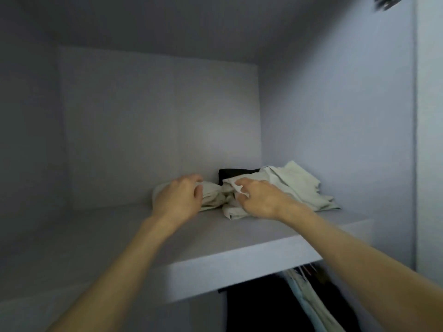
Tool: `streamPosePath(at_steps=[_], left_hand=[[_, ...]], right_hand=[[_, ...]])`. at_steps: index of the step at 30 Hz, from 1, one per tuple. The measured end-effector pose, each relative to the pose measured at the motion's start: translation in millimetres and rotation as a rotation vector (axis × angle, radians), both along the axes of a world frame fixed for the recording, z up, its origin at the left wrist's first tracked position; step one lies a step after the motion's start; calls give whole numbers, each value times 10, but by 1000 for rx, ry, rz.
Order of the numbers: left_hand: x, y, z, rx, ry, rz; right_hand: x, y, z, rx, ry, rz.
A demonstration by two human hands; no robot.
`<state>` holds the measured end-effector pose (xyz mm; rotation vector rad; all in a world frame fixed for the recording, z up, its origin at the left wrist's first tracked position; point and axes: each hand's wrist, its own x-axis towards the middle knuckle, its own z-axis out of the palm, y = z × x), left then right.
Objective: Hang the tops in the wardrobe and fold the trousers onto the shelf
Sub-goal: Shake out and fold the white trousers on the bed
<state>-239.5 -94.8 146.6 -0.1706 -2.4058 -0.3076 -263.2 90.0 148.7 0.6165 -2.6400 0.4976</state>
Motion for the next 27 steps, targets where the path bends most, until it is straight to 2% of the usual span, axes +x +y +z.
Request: streamPosePath(at_steps=[2,5,7,9,15,19,22,24,27], left_hand=[[294,345,-167,88,127,-243],[869,930,-450,237,168,-548],[1238,1279,-728,359,108,-666],[1629,1753,-1053,384,-18,-788],[2669,3163,-1877,319,-415,-1090],[3337,3934,-2291,252,-600,-1324],[3847,4583,-2560,131,-802,-1505],[4061,5012,-2724,61,-908,-1573],[4189,5633,-2952,4,-960,-1587]], right_hand=[[365,322,-69,-61,29,-46],[1131,936,-382,-206,20,-97],[1715,1343,-724,-241,-26,-127],[2366,1814,-1094,-251,-128,-200],[3939,2889,-1902,-321,-341,-505],[4834,3479,-2211,-391,-433,-677],[5497,3993,-2402,-421,-474,-882],[5862,4296,-2538,-451,-497,-996],[6275,4694,-2710,-531,-538,-1138]])
